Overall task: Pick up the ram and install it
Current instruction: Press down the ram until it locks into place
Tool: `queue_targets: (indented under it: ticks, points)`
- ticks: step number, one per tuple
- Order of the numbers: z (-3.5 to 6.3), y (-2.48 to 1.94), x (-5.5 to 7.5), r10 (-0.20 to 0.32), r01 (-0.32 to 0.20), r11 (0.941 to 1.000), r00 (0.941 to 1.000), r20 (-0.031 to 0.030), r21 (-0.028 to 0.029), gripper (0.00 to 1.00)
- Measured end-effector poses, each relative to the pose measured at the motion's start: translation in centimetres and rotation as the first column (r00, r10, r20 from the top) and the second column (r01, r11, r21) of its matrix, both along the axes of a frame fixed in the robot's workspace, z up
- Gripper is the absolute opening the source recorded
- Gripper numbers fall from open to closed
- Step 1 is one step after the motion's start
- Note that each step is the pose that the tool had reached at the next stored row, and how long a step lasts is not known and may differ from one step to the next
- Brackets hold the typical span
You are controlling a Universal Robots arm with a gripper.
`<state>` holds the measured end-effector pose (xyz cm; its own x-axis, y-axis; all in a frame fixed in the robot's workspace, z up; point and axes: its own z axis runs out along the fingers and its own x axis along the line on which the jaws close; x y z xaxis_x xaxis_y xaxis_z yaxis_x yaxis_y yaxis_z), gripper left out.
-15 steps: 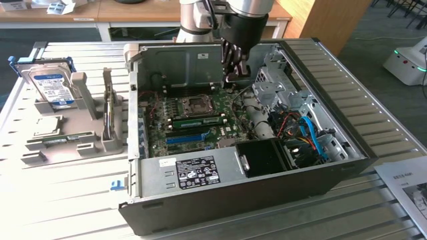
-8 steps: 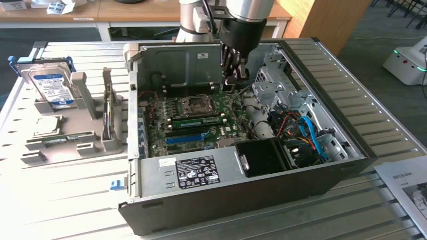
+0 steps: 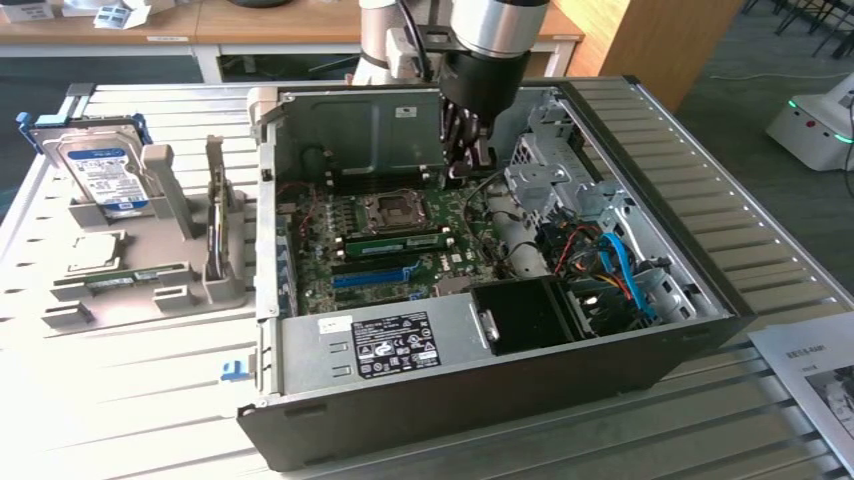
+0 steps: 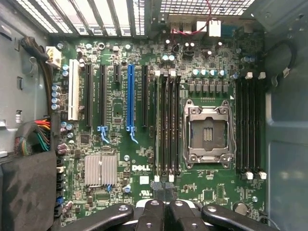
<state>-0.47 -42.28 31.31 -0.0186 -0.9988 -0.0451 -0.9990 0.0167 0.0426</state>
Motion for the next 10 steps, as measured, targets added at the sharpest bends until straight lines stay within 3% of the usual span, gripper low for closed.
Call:
queue_targets:
  ticks: [10]
  points:
    - [-1.12,0.00,0.00,0.000,0.000,1.0000,1.0000,0.0000,0.0000,0.10]
